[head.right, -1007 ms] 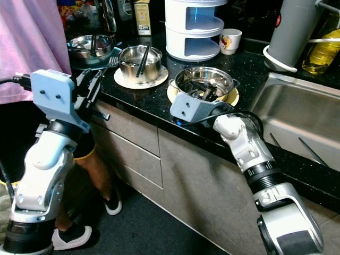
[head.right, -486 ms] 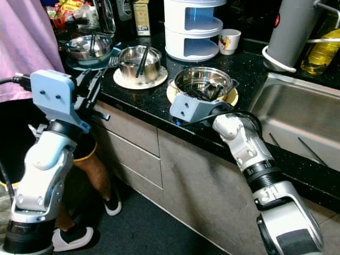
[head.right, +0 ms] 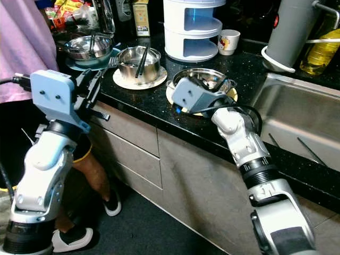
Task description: Kitchen organization
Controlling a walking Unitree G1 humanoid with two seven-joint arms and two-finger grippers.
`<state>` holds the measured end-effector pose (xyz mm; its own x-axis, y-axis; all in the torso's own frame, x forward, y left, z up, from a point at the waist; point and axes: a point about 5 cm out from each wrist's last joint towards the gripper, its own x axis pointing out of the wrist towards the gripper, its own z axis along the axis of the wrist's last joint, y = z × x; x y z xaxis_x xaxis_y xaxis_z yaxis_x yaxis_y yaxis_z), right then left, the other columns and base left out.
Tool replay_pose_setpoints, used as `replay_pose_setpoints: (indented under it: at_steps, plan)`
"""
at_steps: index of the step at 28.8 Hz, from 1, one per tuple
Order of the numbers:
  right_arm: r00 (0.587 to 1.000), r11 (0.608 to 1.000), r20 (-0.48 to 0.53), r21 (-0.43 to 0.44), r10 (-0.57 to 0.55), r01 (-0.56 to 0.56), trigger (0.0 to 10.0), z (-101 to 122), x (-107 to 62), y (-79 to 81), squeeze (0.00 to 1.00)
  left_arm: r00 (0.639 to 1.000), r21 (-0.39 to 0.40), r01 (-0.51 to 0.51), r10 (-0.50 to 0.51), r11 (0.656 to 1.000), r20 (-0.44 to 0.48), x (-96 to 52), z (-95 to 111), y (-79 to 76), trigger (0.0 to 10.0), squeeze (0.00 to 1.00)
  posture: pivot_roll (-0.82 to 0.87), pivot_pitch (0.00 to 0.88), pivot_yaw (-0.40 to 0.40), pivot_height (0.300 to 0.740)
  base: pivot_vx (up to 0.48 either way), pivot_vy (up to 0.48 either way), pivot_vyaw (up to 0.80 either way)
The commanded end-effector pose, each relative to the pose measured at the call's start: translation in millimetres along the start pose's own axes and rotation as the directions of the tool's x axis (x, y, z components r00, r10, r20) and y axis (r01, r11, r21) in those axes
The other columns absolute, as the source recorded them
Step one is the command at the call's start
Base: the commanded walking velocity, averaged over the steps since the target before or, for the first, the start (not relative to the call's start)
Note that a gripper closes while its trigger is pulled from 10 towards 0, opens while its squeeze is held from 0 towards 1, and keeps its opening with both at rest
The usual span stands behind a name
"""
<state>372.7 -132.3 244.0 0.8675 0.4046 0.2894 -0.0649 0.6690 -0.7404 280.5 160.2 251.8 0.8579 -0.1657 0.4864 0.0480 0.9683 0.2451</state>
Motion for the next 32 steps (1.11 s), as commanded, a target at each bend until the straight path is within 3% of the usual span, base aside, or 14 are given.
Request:
replay_pose_setpoints:
  at_steps: [1, 2, 5, 9, 11, 16, 22, 32]
  plan:
    - [0.992, 0.989, 0.016, 0.082, -0.127, 0.125, 0.0, 7, 3.7, -17.3, 0.00, 1.000, 0.008, -0.003, 0.003, 1.000, 0.013, 2.1, 2, 1.4, 10.0, 0.00, 0.08, 0.000, -0.011, 0.740, 0.000, 0.000, 0.00]
    - [0.992, 0.989, 0.016, 0.082, -0.127, 0.125, 0.0, 7, 3.7, -17.3, 0.00, 1.000, 0.008, -0.003, 0.003, 1.000, 0.013, 2.1, 2, 1.4, 10.0, 0.00, 0.08, 0.000, -0.011, 0.740, 0.000, 0.000, 0.00]
    - [0.954, 0.932, -0.013, 0.206, -0.301, 0.297, 0.0, 9, 4.4, -40.3, 0.00, 1.000, 0.013, 0.000, 0.000, 1.000, 0.021, 3.8, 3, 1.5, 10.0, 0.00, 0.08, 0.000, -0.008, 0.740, 0.000, 0.000, 0.00]
    - [0.930, 0.905, -0.031, 0.222, -0.366, 0.364, 0.0, 7, 3.1, -53.6, 0.00, 1.000, 0.017, 0.006, -0.007, 1.000, 0.027, 4.8, 4, 0.7, 10.0, 0.00, 0.08, 0.000, -0.008, 0.740, 0.000, 0.000, 0.00]
    - [0.900, 0.869, -0.053, 0.242, -0.432, 0.431, 0.0, 2, -0.9, -71.0, 0.00, 0.999, 0.021, 0.016, -0.016, 1.000, 0.032, 5.7, 5, -1.4, 10.0, 0.00, 0.08, 0.000, -0.008, 0.740, 0.000, 0.000, 0.00]
    - [0.886, 0.859, -0.079, 0.221, -0.457, 0.463, 0.0, -2, -4.0, -81.4, 0.00, 0.999, 0.020, 0.018, -0.019, 1.000, 0.034, 6.7, 5, -1.7, 10.0, 0.00, 0.08, 0.000, -0.006, 0.740, 0.000, 0.000, 0.00]
    - [0.887, 0.874, -0.146, 0.160, -0.438, 0.458, 0.0, -15, -8.1, -80.5, 0.00, 0.999, 0.009, 0.034, -0.035, 0.999, 0.041, 8.9, 6, -4.4, 10.0, 0.00, 0.07, 0.000, -0.003, 0.740, 0.000, 0.000, -0.67]
    - [0.916, 0.913, -0.167, 0.127, -0.364, 0.387, 0.0, -15, -4.2, -53.2, 0.00, 0.993, -0.016, 0.110, -0.109, 0.994, 0.037, 6.6, 3, -16.8, 10.0, 0.00, 0.07, 0.000, -0.001, 0.740, 0.000, 0.000, -0.80]
